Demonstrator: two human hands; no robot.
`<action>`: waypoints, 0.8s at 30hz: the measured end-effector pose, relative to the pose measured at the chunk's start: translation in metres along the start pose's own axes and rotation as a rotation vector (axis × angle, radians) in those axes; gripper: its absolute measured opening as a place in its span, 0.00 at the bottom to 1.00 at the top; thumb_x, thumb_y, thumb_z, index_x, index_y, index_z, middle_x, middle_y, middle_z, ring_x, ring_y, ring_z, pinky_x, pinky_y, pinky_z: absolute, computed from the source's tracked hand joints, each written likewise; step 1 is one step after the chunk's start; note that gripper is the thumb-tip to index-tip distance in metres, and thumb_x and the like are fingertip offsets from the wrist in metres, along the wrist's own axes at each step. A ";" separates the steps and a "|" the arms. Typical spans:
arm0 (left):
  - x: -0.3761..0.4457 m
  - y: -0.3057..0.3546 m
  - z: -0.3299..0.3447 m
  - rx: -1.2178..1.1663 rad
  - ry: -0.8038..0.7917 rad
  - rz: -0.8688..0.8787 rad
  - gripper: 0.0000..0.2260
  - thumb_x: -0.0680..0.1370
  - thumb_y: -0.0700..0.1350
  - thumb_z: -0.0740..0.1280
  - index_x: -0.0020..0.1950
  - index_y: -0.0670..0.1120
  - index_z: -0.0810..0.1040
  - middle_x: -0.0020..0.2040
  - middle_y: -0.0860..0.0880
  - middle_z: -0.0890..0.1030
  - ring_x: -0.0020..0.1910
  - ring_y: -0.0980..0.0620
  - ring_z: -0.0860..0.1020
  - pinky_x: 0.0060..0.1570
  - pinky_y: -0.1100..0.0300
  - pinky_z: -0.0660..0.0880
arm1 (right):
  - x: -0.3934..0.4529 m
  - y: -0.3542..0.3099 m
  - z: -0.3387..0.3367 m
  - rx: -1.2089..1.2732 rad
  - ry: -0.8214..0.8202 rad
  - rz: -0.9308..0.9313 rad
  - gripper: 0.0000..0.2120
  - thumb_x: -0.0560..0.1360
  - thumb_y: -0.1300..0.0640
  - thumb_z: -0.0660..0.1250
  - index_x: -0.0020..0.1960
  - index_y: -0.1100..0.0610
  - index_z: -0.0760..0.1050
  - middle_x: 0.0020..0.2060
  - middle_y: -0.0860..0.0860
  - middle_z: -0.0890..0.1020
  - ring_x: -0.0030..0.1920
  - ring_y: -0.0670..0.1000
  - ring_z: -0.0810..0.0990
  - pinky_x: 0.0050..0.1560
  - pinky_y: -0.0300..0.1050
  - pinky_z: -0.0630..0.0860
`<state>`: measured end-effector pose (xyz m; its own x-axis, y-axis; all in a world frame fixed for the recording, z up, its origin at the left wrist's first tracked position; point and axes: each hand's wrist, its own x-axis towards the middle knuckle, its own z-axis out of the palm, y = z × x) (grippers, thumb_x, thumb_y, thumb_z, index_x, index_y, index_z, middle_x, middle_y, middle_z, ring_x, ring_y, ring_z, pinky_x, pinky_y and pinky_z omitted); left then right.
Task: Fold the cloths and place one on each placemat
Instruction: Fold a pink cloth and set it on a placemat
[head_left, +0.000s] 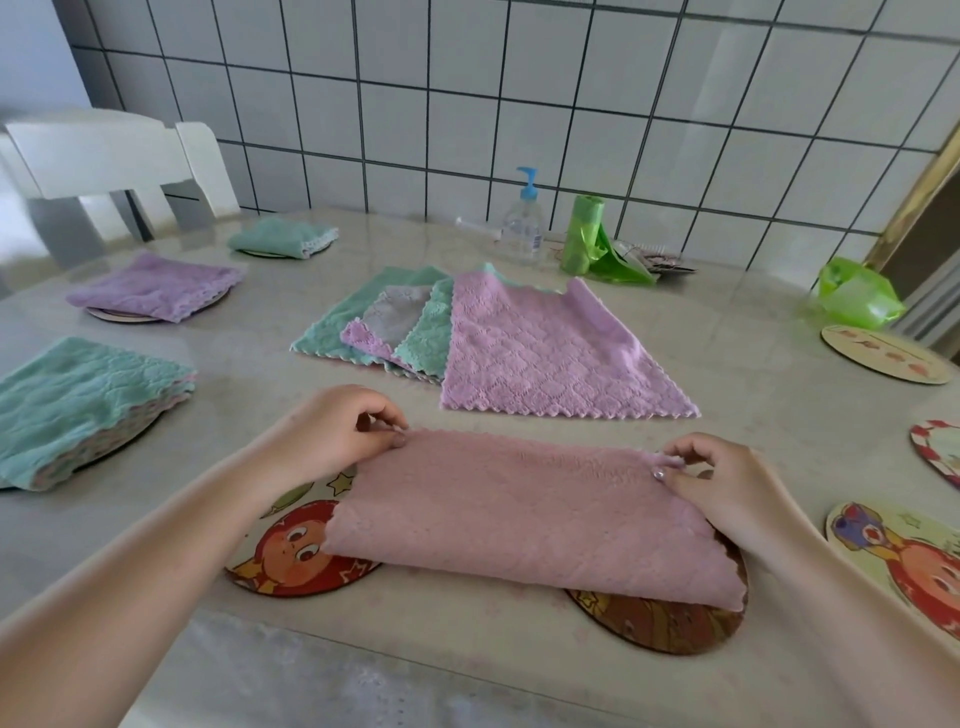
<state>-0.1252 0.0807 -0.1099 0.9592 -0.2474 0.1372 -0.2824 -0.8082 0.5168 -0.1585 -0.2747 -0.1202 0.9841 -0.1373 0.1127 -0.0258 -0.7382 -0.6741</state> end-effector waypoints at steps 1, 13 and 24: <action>0.001 0.000 0.000 -0.011 -0.014 -0.007 0.03 0.73 0.48 0.71 0.44 0.56 0.79 0.41 0.62 0.77 0.40 0.67 0.74 0.36 0.75 0.67 | 0.000 0.000 0.001 0.004 0.005 0.005 0.07 0.70 0.59 0.72 0.40 0.48 0.78 0.33 0.51 0.82 0.30 0.50 0.74 0.31 0.43 0.67; 0.010 -0.003 0.005 0.002 0.029 -0.024 0.01 0.75 0.47 0.68 0.45 0.54 0.79 0.43 0.60 0.78 0.42 0.65 0.74 0.37 0.73 0.66 | -0.005 0.004 0.006 0.009 0.164 -0.041 0.07 0.71 0.57 0.71 0.39 0.47 0.76 0.35 0.44 0.80 0.30 0.54 0.78 0.32 0.44 0.68; -0.014 0.011 0.012 0.185 0.140 0.096 0.13 0.77 0.45 0.64 0.61 0.54 0.78 0.66 0.55 0.73 0.67 0.53 0.67 0.68 0.51 0.63 | -0.014 -0.007 0.002 -0.030 0.169 -0.065 0.15 0.73 0.59 0.67 0.57 0.46 0.76 0.50 0.47 0.75 0.36 0.47 0.76 0.36 0.37 0.69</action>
<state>-0.1416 0.0685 -0.1166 0.9170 -0.2619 0.3009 -0.3584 -0.8719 0.3335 -0.1714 -0.2663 -0.1179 0.9404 -0.1957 0.2783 0.0294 -0.7681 -0.6397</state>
